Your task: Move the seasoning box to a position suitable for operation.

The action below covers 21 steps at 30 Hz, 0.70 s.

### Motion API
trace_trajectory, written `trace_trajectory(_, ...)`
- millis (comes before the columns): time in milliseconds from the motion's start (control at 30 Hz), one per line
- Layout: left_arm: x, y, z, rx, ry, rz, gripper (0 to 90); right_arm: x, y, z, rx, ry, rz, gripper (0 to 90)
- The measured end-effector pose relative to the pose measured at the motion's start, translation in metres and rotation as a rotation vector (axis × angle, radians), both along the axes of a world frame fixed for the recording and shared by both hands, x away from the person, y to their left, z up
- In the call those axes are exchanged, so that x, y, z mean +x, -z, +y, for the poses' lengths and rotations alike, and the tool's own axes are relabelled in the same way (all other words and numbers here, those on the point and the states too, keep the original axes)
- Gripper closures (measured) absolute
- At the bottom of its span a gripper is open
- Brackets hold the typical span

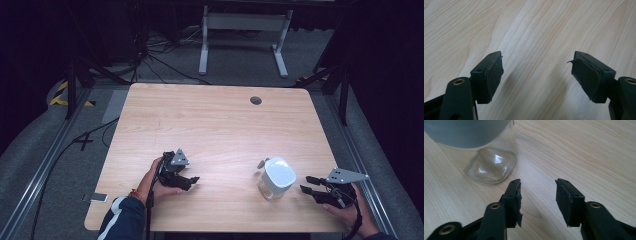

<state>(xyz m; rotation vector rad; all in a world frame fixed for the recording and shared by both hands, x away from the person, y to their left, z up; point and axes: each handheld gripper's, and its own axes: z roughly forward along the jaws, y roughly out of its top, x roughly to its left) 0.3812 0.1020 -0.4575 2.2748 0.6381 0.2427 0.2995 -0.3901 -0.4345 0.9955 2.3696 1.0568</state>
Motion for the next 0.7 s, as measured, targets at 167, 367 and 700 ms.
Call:
trace_trajectory(167,0.005,-0.013,-0.022,-0.032,0.037,-0.033,28.8,-0.004,-0.010,0.008,0.034,-0.024,0.005,70.7)
trace_trajectory(367,0.012,-0.030,-0.050,-0.074,0.060,-0.076,31.0,-0.010,-0.026,0.017,0.020,-0.054,-0.004,76.9)
trace_trajectory(700,0.012,-0.062,-0.103,-0.192,0.165,-0.112,50.0,-0.018,-0.039,0.025,0.032,-0.079,0.004,83.9)
